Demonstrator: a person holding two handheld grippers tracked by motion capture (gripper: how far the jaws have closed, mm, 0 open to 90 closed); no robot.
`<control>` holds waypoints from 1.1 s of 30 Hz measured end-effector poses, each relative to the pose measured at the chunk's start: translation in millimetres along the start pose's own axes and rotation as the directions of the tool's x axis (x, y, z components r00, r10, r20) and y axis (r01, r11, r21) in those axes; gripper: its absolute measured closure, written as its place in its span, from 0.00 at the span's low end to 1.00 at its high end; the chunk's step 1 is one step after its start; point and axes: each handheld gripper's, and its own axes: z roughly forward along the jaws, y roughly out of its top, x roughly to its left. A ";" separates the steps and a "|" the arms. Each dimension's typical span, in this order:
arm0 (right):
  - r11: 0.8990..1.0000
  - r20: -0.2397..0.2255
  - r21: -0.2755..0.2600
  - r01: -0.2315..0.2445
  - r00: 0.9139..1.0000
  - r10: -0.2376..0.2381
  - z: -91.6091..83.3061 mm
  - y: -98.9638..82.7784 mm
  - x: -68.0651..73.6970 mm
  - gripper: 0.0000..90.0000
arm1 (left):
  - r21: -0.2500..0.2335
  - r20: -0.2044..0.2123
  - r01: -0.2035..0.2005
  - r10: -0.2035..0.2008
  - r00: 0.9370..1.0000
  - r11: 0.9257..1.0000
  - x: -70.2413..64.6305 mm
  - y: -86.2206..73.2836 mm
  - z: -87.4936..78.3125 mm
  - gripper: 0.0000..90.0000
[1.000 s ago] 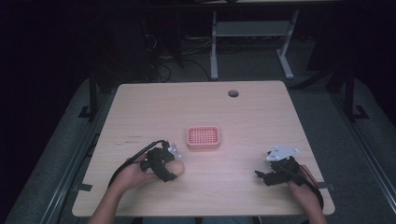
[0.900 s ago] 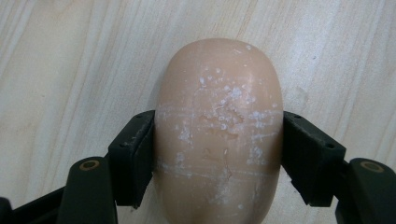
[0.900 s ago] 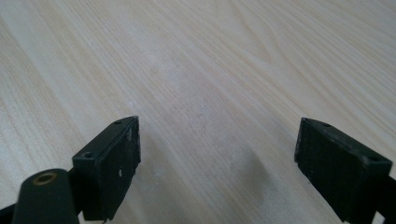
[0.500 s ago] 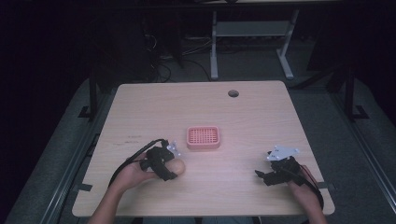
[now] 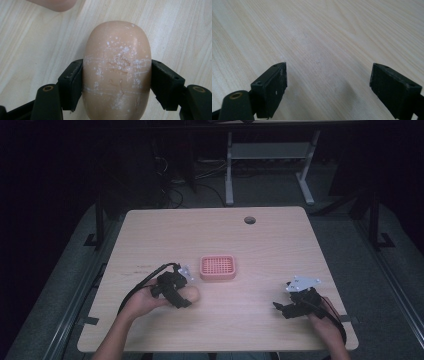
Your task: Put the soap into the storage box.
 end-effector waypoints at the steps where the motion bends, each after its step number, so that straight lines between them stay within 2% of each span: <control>1: 1.000 0.000 -0.001 0.000 1.000 0.000 0.0 0.0 0.0 0.15 | 0.000 -0.003 -0.001 0.001 1.000 1.000 0.6 0.8 -0.1 0.35; 9: 1.000 0.002 -0.004 -0.002 1.000 0.002 -0.2 -0.3 -0.2 0.15 | 0.002 -0.007 -0.011 0.011 1.000 1.000 3.7 6.9 -2.2 0.35; 18: 1.000 0.000 -0.006 -0.002 1.000 0.002 0.0 -0.1 0.1 0.15 | 0.002 -0.003 0.007 -0.007 1.000 1.000 8.9 7.7 -0.5 0.35; 29: 1.000 0.000 -0.010 0.000 1.000 0.000 0.0 -0.8 -0.6 0.15 | 0.023 -0.008 -0.012 0.012 1.000 1.000 12.5 16.8 -2.2 0.35; 33: 1.000 0.002 -0.010 -0.001 1.000 0.001 -0.3 -1.0 -0.9 0.15 | 0.010 -0.008 -0.009 0.009 1.000 1.000 13.2 18.3 -1.3 0.35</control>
